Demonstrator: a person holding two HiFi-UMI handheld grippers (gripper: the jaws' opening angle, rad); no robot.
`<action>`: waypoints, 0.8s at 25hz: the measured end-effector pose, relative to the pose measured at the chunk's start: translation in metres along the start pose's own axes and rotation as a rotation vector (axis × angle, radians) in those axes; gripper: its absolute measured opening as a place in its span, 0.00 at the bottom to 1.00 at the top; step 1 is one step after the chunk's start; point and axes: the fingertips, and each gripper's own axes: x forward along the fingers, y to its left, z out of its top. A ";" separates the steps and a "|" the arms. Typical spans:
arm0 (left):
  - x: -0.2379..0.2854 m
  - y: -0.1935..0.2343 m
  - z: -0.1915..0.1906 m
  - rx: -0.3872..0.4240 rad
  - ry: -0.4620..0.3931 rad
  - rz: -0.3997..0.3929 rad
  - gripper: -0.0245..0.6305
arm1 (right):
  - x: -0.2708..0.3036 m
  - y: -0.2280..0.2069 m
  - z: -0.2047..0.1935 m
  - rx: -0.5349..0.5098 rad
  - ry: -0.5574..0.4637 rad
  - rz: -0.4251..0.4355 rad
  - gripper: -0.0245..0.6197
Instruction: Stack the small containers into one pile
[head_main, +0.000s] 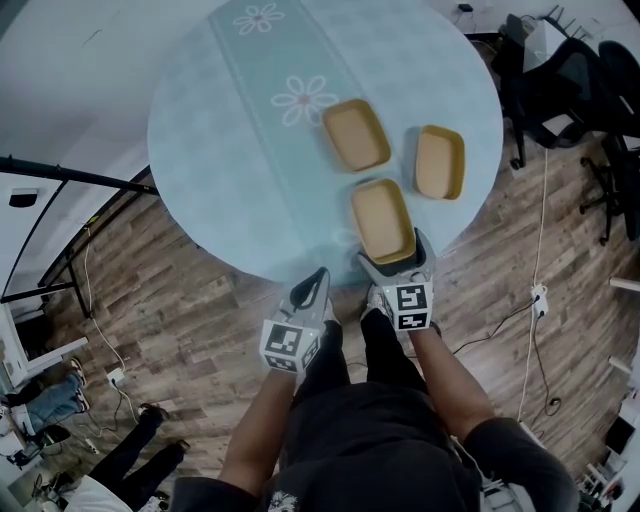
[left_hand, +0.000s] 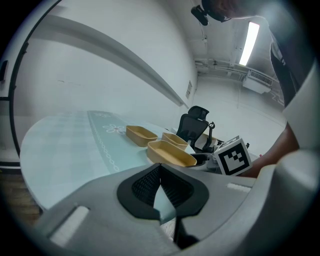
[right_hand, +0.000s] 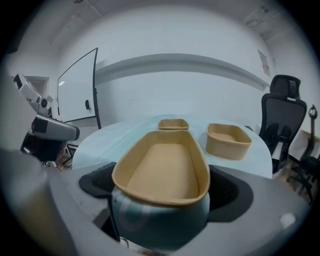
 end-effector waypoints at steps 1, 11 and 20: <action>0.000 0.000 0.000 0.000 0.000 0.000 0.04 | 0.000 0.000 0.000 0.000 -0.002 0.000 0.91; -0.003 -0.004 0.001 0.004 -0.002 -0.006 0.04 | -0.009 -0.003 0.011 0.022 -0.034 0.003 0.88; -0.005 -0.007 0.015 0.021 -0.011 -0.017 0.04 | -0.028 -0.005 0.047 0.030 -0.102 0.016 0.87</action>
